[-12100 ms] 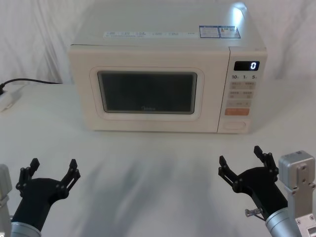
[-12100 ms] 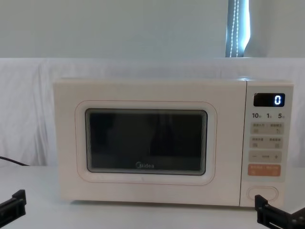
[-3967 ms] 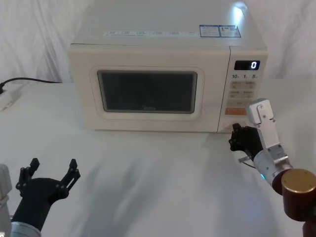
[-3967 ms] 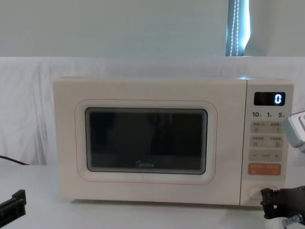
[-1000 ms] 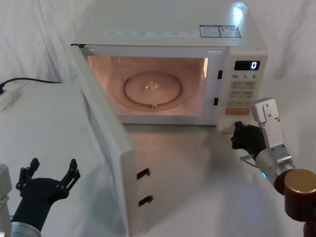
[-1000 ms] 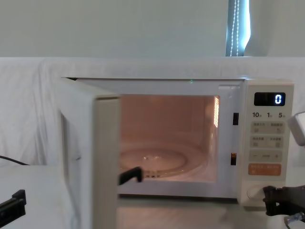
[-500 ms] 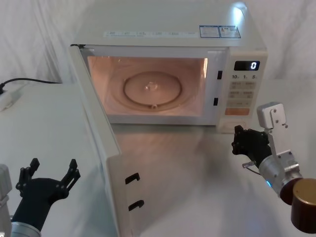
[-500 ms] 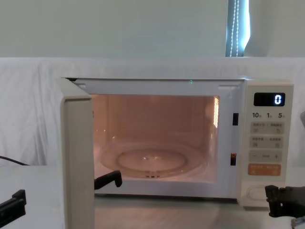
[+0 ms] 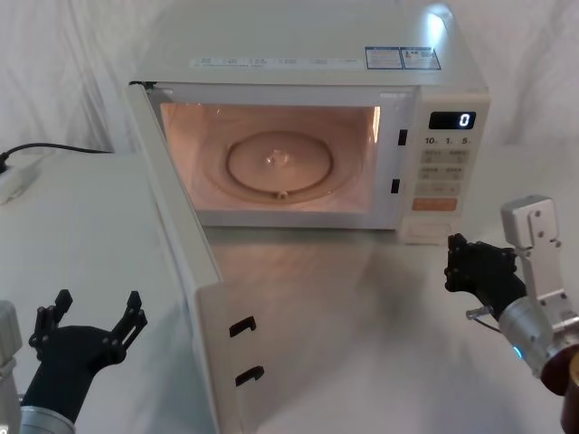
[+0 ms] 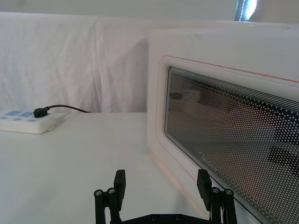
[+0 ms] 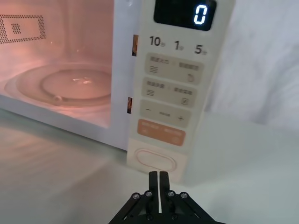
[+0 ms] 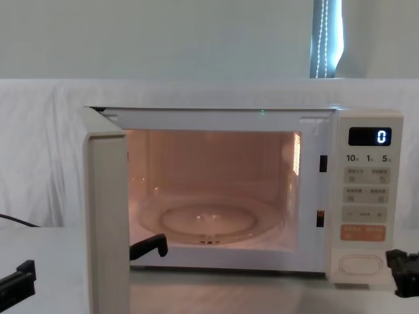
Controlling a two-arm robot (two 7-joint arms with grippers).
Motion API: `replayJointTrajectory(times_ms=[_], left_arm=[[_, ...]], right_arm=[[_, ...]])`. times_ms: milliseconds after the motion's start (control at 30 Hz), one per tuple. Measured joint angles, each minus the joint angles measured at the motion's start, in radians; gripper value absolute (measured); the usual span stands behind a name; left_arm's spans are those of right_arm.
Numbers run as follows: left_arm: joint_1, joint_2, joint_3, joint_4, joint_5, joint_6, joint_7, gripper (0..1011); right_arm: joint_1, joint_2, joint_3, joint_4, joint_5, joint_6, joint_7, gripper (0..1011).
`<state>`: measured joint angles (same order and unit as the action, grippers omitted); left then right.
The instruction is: Press the button to open the microwave door with one hand; close the microwave door with the other hand.
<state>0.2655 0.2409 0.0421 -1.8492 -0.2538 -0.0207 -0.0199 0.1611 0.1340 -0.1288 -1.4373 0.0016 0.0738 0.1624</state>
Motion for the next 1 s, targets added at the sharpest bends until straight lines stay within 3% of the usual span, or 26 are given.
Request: replayJointTrajectory(times_ms=[433, 700, 833, 1000], left_arm=[[0.000, 0.000, 0.000, 0.000, 0.000, 0.000, 0.000, 1001], [0.000, 0.000, 0.000, 0.000, 0.000, 0.000, 0.000, 1001], [0.000, 0.000, 0.000, 0.000, 0.000, 0.000, 0.000, 1001], [0.000, 0.000, 0.000, 0.000, 0.000, 0.000, 0.000, 1001]], right_arm=[[-0.099, 0.026, 0.057, -0.104, 0.033, -0.021, -0.023, 357], [-0.138, 0.029, 0.084, -0.124, 0.045, -0.046, -0.032, 593], [-0.149, 0.027, 0.094, -0.124, 0.048, -0.059, -0.039, 770], [-0.153, 0.022, 0.101, -0.117, 0.048, -0.069, -0.047, 889]])
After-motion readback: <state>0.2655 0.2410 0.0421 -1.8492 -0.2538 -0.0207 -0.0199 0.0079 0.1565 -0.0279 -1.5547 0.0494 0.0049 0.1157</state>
